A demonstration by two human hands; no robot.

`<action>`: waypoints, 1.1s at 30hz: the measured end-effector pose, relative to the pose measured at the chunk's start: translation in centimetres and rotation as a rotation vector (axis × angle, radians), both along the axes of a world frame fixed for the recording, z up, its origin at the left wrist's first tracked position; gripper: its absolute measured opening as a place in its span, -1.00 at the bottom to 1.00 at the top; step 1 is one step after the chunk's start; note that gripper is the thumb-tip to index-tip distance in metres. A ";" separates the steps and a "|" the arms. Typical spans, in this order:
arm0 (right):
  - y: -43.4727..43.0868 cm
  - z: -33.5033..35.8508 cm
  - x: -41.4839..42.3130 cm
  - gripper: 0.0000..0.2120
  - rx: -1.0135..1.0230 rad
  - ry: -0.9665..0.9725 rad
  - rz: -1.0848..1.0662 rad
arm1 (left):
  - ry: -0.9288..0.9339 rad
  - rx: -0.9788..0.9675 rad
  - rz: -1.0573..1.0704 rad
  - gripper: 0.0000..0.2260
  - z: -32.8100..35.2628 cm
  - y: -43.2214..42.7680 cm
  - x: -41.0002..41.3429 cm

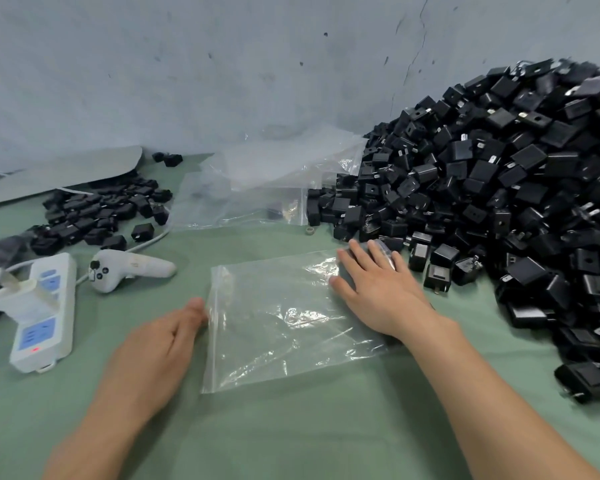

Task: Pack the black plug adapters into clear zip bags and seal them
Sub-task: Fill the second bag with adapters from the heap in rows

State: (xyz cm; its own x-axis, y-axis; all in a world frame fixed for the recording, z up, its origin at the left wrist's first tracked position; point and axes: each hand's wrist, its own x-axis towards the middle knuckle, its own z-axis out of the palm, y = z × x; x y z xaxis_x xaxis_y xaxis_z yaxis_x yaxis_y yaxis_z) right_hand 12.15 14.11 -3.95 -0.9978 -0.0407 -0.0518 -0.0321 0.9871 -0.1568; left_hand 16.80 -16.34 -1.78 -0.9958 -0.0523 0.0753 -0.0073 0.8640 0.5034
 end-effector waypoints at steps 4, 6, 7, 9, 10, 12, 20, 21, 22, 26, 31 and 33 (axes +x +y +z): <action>0.0 -0.1 -0.1 -0.40 0.004 0.013 -0.002 | 0.001 0.512 0.016 -0.81 0.1 1.7 -0.2; 0.0 -0.2 -0.1 -0.40 0.008 0.012 -0.003 | -0.007 0.564 -0.043 -0.77 0.0 2.4 -0.2; 0.0 -0.2 0.0 -0.40 0.010 0.012 -0.004 | -0.001 0.563 -0.067 -0.75 0.0 2.6 -0.3; 0.0 -0.2 0.0 -0.40 0.011 0.013 -0.002 | -0.001 0.503 -0.098 -0.76 -0.2 2.6 -0.5; 0.0 -0.2 -0.1 -0.39 0.011 0.012 0.000 | 0.000 0.435 -0.105 -0.79 -0.4 2.5 -0.5; -0.1 -0.1 0.0 -0.40 0.009 0.007 -0.001 | 0.038 0.279 -0.089 -0.83 -0.7 2.0 -0.6; 0.1 2.7 1.1 -0.51 -0.554 0.310 -0.139 | 0.303 0.292 0.109 -0.84 0.3 1.6 -1.8; 0.5 3.2 1.3 -0.56 -0.590 0.395 -0.205 | 0.327 0.333 0.085 -0.85 0.7 2.5 -2.0; 1.0 3.5 1.5 -0.59 -0.597 0.455 -0.275 | 0.329 0.373 0.047 -0.85 1.2 3.8 -2.4; 3.2 3.6 2.0 -0.62 -0.709 0.408 -0.515 | 0.254 0.375 -0.207 -0.78 2.4 11.2 -6.1; 4.5 3.8 1.7 -0.66 -0.905 0.437 -0.596 | 0.075 0.044 -0.473 -0.40 2.8 21.0 -12.5; 4.8 3.9 1.7 -0.69 -0.957 0.457 -0.564 | -0.057 -0.085 -0.502 -0.24 2.3 23.7 -14.3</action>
